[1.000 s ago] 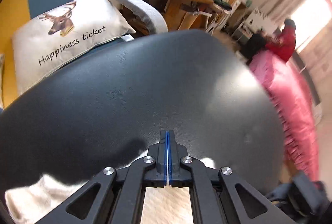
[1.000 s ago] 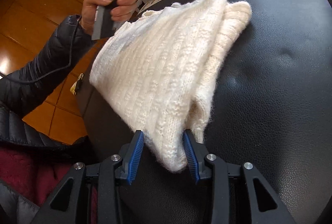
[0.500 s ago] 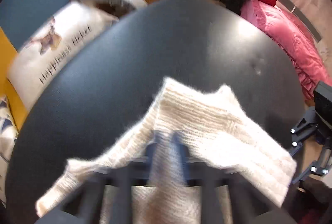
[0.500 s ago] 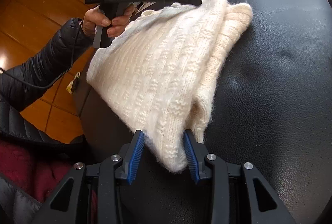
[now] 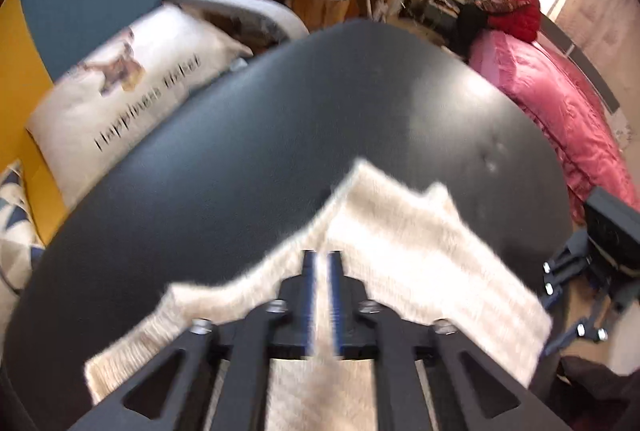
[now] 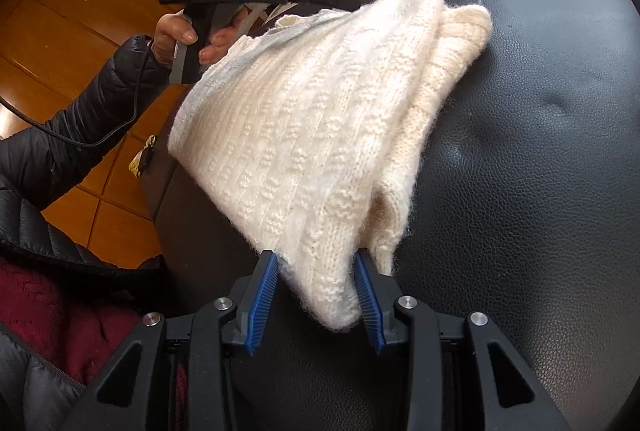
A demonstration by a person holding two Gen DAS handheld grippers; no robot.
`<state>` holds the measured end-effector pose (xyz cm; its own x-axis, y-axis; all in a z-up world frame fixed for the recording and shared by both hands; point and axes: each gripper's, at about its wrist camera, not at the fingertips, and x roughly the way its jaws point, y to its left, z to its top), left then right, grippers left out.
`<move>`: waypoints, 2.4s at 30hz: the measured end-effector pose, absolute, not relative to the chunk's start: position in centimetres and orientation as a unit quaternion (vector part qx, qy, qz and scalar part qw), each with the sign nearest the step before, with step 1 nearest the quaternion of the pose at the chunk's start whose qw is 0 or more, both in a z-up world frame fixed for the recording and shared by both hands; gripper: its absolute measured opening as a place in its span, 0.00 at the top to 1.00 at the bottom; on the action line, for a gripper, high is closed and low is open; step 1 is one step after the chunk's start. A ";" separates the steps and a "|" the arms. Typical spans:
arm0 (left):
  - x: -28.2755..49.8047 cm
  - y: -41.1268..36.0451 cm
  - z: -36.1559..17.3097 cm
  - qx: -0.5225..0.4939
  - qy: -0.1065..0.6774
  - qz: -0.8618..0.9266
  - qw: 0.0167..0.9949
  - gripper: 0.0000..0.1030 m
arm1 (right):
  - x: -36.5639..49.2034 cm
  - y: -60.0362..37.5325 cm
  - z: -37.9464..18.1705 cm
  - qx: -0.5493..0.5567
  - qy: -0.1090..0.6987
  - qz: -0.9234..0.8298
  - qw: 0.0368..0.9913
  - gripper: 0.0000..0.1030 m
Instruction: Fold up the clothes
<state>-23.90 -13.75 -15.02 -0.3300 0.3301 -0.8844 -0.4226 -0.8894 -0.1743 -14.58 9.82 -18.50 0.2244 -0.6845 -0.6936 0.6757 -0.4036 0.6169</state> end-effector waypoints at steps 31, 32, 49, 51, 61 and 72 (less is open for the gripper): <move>-21.5 -16.3 -11.6 -0.434 -0.103 0.878 0.171 0.81 | -14.2 11.1 -13.2 0.506 -0.011 -0.710 0.490 0.61; -20.6 -17.5 -10.8 -0.424 -0.116 0.885 0.157 0.77 | -14.3 10.6 -12.3 0.493 -0.005 -0.720 0.488 0.61; -5.8 -21.4 -16.1 -0.457 -0.069 0.886 0.041 0.68 | -12.8 1.9 -15.7 0.532 0.150 -0.725 0.411 0.60; -4.1 -20.8 -15.9 -0.455 -0.083 0.885 0.053 0.68 | -12.2 1.8 -15.4 0.542 0.150 -0.719 0.409 0.60; -1.0 -25.0 -9.6 -0.403 -0.092 0.910 0.046 0.60 | -11.2 -4.8 -10.8 0.491 0.139 -0.722 0.467 0.60; -4.7 -23.8 -16.0 -0.484 0.000 0.874 0.039 0.94 | -9.4 -7.4 -14.4 0.520 0.119 -0.721 0.443 0.60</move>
<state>-4.70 -23.81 -16.00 -0.5279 0.0677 -0.8466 -0.0677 -0.9970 -0.0375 -9.36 -7.40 -14.39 -0.0674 -0.5152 -0.8544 0.7619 -0.5795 0.2893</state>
